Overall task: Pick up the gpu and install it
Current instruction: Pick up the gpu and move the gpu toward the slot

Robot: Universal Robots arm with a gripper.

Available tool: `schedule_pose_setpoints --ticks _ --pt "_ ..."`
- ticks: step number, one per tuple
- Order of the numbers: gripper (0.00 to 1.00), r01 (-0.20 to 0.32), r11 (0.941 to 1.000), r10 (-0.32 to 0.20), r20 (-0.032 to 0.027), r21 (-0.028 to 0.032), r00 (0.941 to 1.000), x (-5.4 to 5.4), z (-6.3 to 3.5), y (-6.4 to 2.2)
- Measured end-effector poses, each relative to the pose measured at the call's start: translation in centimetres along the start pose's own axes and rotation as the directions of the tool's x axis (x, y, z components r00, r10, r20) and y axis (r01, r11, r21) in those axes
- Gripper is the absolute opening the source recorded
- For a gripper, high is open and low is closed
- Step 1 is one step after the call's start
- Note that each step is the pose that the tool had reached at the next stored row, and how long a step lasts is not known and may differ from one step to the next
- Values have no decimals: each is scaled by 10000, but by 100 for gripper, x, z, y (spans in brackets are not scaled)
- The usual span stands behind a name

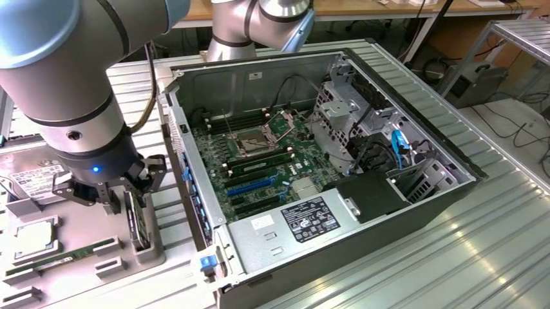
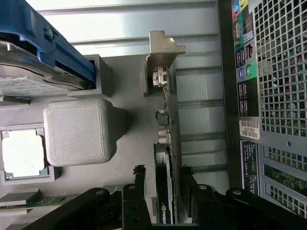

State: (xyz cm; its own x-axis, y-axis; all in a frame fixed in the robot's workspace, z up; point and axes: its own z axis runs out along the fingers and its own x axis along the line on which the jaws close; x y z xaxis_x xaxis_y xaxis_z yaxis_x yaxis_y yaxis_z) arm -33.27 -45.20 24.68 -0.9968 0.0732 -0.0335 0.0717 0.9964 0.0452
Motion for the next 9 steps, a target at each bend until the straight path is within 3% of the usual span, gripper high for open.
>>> schedule_pose_setpoints --ticks 9 --pt "42 -3 10000 2 -3 -68 10000 3 35 -5"
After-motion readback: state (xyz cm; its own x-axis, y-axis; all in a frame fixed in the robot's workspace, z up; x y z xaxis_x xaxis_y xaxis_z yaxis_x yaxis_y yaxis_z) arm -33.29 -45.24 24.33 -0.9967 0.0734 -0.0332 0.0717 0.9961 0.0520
